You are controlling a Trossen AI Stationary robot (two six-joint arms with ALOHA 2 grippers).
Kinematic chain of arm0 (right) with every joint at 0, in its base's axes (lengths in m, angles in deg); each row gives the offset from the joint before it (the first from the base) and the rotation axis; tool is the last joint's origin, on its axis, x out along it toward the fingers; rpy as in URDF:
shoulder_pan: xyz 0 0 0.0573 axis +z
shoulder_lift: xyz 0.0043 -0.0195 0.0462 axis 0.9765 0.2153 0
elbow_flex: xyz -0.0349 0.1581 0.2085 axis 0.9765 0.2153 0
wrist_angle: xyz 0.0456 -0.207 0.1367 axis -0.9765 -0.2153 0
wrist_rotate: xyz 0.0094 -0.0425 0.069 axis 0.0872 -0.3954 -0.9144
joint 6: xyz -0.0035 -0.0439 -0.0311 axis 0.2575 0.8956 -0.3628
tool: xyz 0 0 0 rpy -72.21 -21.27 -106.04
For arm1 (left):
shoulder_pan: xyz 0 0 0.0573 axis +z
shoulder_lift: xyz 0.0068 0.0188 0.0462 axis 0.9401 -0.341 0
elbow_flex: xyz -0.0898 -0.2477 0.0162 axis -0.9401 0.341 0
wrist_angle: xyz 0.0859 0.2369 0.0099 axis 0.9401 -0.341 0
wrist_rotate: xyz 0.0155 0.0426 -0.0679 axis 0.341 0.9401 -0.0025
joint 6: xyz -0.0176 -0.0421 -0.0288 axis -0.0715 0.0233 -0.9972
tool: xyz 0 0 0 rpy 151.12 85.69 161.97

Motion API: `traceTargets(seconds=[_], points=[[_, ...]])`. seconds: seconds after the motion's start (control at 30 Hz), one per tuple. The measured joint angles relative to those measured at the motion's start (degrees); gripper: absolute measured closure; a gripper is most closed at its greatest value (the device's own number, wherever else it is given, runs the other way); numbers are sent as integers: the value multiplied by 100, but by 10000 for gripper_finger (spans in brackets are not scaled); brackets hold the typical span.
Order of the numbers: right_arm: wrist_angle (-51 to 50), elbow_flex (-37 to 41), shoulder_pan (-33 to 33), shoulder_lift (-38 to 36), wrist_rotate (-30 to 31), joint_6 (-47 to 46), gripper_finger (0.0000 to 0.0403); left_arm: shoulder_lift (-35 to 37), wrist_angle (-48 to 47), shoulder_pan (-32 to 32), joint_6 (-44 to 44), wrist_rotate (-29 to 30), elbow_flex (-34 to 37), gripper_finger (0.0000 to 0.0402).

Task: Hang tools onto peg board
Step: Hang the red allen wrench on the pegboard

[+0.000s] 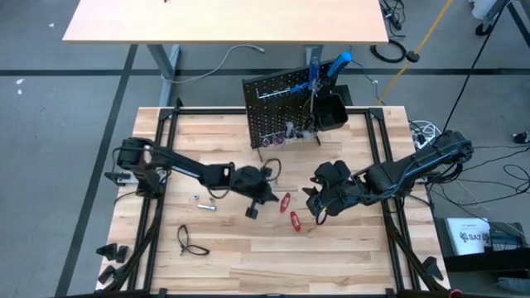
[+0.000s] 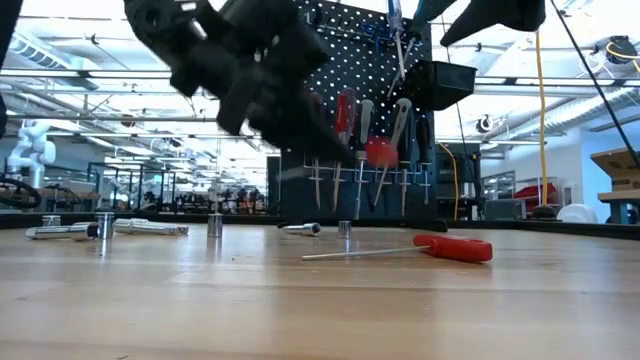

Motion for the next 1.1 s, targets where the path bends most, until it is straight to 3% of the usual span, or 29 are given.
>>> traceTargets(seconds=[0.17,0.37,0.6,0.77,0.97,1.1], points=[[274,1,0,-124,465,172,204,797,82,184,-55,77,-6,401],[1026,-1,0,-291,783,1035,204,1668,88,296,-146,151,-7,401],[2176,1,-146,-271,1084,2559,204,2020,-365,498,0,445,-11,401],[2271,1,-245,-266,1070,2703,204,2362,-703,825,-100,864,-2,401],[2391,2,-234,-221,1048,2577,204,3010,526,982,-1077,250,-7,402],[3454,5,-320,-121,1036,3197,204,3129,1508,877,-1842,-141,-13,402]])
